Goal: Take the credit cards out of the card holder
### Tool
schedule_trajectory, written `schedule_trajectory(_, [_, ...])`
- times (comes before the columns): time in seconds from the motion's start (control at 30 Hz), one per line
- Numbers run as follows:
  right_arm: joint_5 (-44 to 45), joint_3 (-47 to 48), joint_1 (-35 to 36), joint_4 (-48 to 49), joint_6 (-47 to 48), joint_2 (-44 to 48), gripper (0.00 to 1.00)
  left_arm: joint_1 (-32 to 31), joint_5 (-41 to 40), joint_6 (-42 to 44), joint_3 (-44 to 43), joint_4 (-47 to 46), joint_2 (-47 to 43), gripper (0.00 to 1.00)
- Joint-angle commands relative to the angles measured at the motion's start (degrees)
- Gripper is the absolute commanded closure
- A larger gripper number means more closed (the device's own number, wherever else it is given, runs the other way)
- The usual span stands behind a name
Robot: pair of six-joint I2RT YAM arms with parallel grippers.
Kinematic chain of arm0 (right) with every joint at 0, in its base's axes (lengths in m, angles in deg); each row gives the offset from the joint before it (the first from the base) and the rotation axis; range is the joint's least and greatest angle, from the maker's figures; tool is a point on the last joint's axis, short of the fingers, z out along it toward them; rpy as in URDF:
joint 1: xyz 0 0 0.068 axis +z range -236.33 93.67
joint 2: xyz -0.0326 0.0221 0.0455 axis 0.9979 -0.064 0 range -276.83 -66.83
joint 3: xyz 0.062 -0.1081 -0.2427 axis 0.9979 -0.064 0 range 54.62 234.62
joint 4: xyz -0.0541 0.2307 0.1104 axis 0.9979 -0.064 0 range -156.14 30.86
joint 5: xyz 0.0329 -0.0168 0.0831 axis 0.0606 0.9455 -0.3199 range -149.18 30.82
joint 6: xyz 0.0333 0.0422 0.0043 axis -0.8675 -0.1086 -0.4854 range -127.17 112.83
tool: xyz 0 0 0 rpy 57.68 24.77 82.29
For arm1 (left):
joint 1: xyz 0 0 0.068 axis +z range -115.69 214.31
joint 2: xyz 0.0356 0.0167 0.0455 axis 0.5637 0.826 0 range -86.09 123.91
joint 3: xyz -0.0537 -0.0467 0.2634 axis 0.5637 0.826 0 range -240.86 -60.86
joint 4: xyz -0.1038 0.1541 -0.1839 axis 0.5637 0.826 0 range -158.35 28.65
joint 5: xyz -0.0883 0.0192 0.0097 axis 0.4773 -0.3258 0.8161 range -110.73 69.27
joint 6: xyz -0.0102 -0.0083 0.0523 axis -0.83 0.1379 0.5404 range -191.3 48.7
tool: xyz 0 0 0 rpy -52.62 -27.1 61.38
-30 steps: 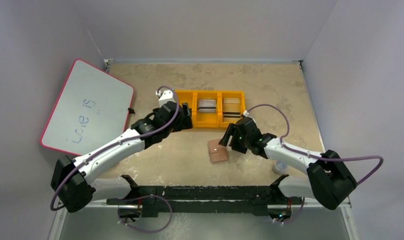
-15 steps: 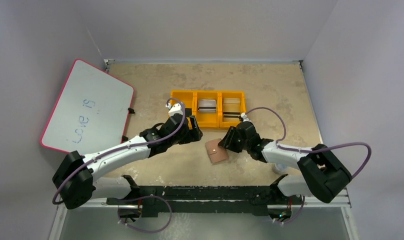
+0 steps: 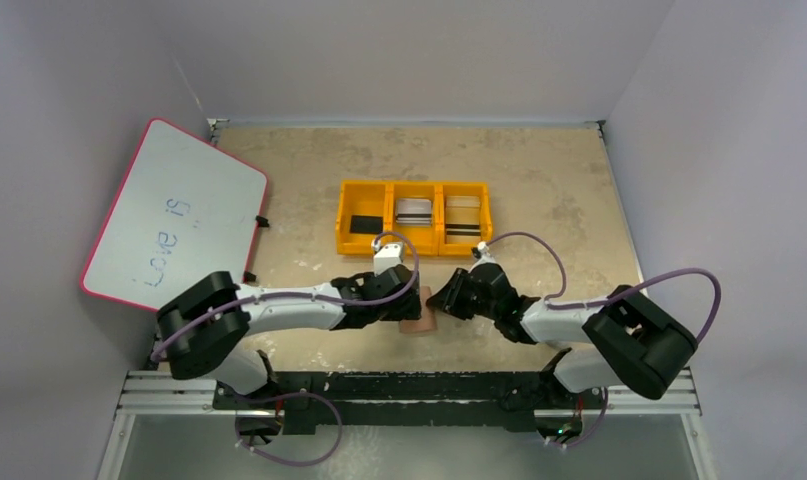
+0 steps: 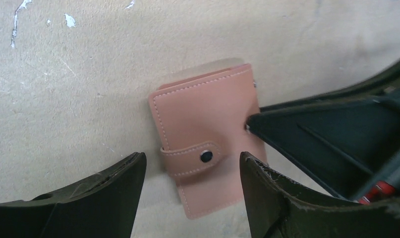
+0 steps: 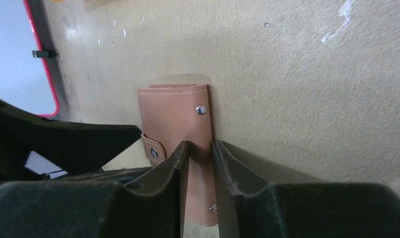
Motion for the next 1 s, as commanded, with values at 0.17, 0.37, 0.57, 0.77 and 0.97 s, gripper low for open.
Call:
schedule_trajectory(0.17, [3.6,-1.0,0.6,-2.2,-3.3,-1.5,0.73,-2.8,-9.3,0.0,-9.9,9.4,9.6,0.42])
schedule_trajectory(0.37, [3.6,-0.6,0.6,-2.6,-2.8,-1.4,0.71,-5.1,-12.0,0.6,-13.6,13.8,12.2,0.6])
schedule_trajectory(0.57, [2.1,1.1,0.6,-2.8,-0.4,-1.7,0.66,-5.7,-11.2,2.0,-14.2,15.5,11.5,0.47])
schedule_trajectory(0.77, [5.0,2.0,0.6,-6.0,-0.6,-0.7,0.71,-5.7,-12.2,2.9,-16.2,19.9,12.1,0.44])
schedule_trajectory(0.97, [5.4,3.6,0.9,-8.7,0.1,-1.5,0.79,-5.9,-11.9,3.8,-19.0,23.2,13.1,0.6])
